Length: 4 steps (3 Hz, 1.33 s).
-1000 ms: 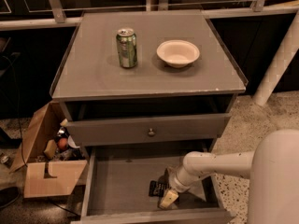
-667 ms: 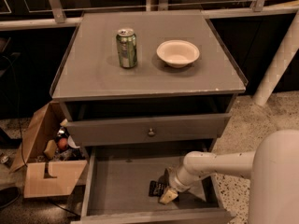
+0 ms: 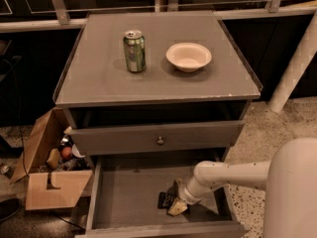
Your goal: Pick rxbar chocolate from middle drawer and place on counter
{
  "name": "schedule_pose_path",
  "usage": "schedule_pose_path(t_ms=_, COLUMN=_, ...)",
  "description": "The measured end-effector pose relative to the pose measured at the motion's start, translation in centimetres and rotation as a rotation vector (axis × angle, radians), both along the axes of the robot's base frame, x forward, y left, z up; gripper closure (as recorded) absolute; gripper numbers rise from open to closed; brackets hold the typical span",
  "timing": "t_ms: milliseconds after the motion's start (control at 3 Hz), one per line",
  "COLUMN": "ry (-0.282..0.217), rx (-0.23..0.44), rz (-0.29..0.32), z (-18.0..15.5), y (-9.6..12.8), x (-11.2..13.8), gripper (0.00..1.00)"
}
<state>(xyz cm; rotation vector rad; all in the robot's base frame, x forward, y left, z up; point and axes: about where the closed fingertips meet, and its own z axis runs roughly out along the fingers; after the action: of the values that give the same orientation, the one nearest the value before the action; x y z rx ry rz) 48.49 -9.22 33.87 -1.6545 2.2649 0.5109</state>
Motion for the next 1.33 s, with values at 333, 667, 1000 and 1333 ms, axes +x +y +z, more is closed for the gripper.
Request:
schedule_pose_path(t_ms=333, ry=0.000, rx=0.000, rz=0.000, z=0.0, y=0.0, x=0.0, gripper=1.00)
schedule_pose_path(t_ms=667, ry=0.000, rx=0.000, rz=0.000, z=0.9, y=0.0, x=0.0, gripper=1.00)
schedule_pose_path(t_ms=1000, ry=0.000, rx=0.000, rz=0.000, z=1.4, y=-0.1, x=0.1, gripper=1.00)
schedule_pose_path(t_ms=1333, ry=0.014, rx=-0.001, rz=-0.045, z=2.9, y=-0.1, x=0.0, gripper=1.00)
